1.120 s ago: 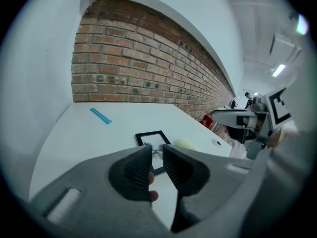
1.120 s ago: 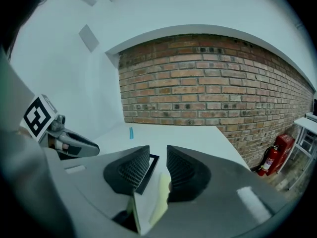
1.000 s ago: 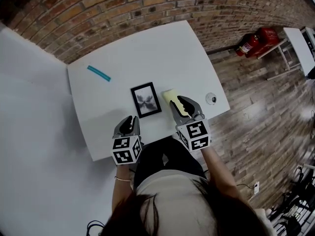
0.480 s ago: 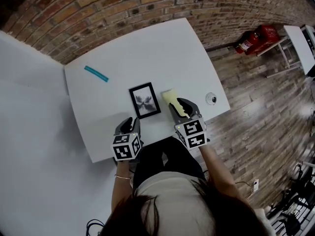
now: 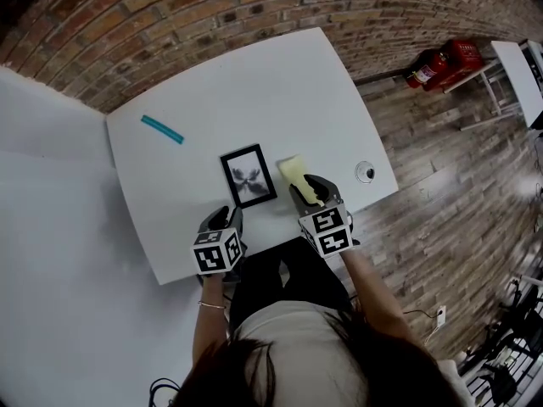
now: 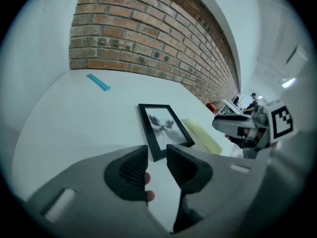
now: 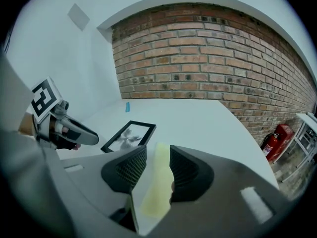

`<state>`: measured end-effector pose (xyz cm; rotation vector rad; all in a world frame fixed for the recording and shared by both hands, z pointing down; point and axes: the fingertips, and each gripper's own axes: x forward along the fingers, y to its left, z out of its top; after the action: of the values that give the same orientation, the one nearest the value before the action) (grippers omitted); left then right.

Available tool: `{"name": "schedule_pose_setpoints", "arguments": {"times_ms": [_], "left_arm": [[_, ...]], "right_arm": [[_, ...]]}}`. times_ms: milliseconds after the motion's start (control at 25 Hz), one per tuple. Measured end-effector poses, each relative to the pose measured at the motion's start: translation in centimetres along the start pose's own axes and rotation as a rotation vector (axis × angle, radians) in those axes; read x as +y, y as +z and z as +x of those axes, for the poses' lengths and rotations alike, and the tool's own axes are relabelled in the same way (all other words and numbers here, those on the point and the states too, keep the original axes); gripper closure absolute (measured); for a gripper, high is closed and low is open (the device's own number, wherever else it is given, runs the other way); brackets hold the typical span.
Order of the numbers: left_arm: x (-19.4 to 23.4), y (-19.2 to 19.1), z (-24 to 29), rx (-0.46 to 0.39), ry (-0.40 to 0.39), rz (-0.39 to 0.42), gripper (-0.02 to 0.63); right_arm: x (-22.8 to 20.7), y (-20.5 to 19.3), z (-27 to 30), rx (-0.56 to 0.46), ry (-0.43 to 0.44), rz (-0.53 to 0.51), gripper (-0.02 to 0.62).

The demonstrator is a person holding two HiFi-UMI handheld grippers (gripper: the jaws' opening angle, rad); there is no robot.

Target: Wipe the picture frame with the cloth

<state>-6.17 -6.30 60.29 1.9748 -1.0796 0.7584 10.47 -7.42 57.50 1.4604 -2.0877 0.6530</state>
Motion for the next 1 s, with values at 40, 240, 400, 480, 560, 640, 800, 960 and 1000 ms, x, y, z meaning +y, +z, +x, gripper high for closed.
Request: {"name": "schedule_pose_setpoints", "arguments": {"times_ms": [40, 240, 400, 480, 560, 640, 800, 960, 1000], "left_arm": [[0.0, -0.1, 0.1, 0.004, -0.001, -0.005, 0.492], [0.2, -0.4, 0.5, 0.02, -0.002, -0.029, 0.491], [0.4, -0.6, 0.9, 0.029, -0.006, -0.046, 0.489], [0.5, -0.7, 1.0, 0.031, -0.006, -0.06, 0.489], [0.6, -0.7, 1.1, 0.034, -0.007, -0.073, 0.489], [0.7, -0.7, 1.3, 0.037, -0.009, -0.082, 0.489], [0.9, -0.8, 1.6, 0.045, -0.01, -0.095, 0.489], [1.0, -1.0, 2.0, 0.058, -0.014, -0.099, 0.489], [1.0, -1.1, 2.1, 0.063, -0.015, -0.1, 0.488]], "right_arm": [[0.0, -0.3, 0.1, 0.011, 0.003, 0.0, 0.454], [0.1, -1.9, 0.8, 0.056, 0.014, 0.001, 0.449], [0.1, -3.1, 1.3, 0.092, 0.015, 0.001, 0.449], [0.1, -3.6, 1.6, 0.105, 0.015, 0.003, 0.449], [0.0, -4.0, 1.8, 0.12, 0.012, 0.008, 0.449], [-0.1, -4.3, 1.9, 0.135, 0.01, 0.011, 0.449], [-0.1, -5.0, 2.3, 0.155, 0.008, 0.013, 0.449], [-0.2, -5.5, 2.5, 0.172, 0.002, 0.015, 0.449], [-0.2, -5.6, 2.6, 0.176, 0.0, 0.014, 0.449]]}}
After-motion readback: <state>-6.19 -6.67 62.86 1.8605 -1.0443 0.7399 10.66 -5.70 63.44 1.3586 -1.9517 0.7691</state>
